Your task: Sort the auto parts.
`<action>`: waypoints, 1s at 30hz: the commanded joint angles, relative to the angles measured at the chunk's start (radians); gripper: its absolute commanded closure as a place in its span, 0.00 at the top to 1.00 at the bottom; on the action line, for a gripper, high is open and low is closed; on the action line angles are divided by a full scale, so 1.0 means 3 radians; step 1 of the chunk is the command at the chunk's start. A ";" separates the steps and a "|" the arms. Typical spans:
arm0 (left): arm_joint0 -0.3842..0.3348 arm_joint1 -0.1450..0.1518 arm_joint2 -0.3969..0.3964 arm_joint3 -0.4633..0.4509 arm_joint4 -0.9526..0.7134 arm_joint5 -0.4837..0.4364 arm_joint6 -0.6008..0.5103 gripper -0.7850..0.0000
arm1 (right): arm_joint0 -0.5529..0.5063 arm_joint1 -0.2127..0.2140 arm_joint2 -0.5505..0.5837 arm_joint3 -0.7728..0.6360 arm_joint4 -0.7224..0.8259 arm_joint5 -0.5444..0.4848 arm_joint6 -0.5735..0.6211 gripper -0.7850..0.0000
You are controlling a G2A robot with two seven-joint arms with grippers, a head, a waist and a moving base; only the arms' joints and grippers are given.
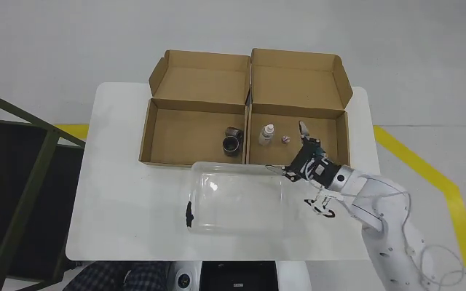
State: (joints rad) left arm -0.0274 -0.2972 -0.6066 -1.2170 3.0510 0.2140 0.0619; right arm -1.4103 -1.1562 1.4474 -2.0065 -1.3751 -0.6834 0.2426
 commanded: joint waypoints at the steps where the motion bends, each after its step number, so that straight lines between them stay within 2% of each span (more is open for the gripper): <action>1: 0.0000 0.0000 0.0000 0.0000 0.0000 0.0000 0.0000 1.00 | -0.0102 0.0016 0.0131 -0.0006 -0.0011 0.0005 -0.0068 1.00; 17: 0.0000 0.0000 0.0000 0.0000 0.0000 0.0000 0.0000 1.00 | -0.1027 0.0104 0.1181 -0.0050 -0.0012 0.0042 -0.0723 1.00; 24: 0.0000 0.0000 0.0000 0.0000 0.0000 0.0000 0.0000 1.00 | -0.1252 0.0111 0.1406 -0.0027 0.0098 0.0078 -0.0921 1.00; 30: 0.0000 0.0000 0.0000 0.0000 0.0000 0.0000 0.0000 1.00 | -0.1298 0.0113 0.1468 -0.0030 0.0110 0.0135 -0.0927 1.00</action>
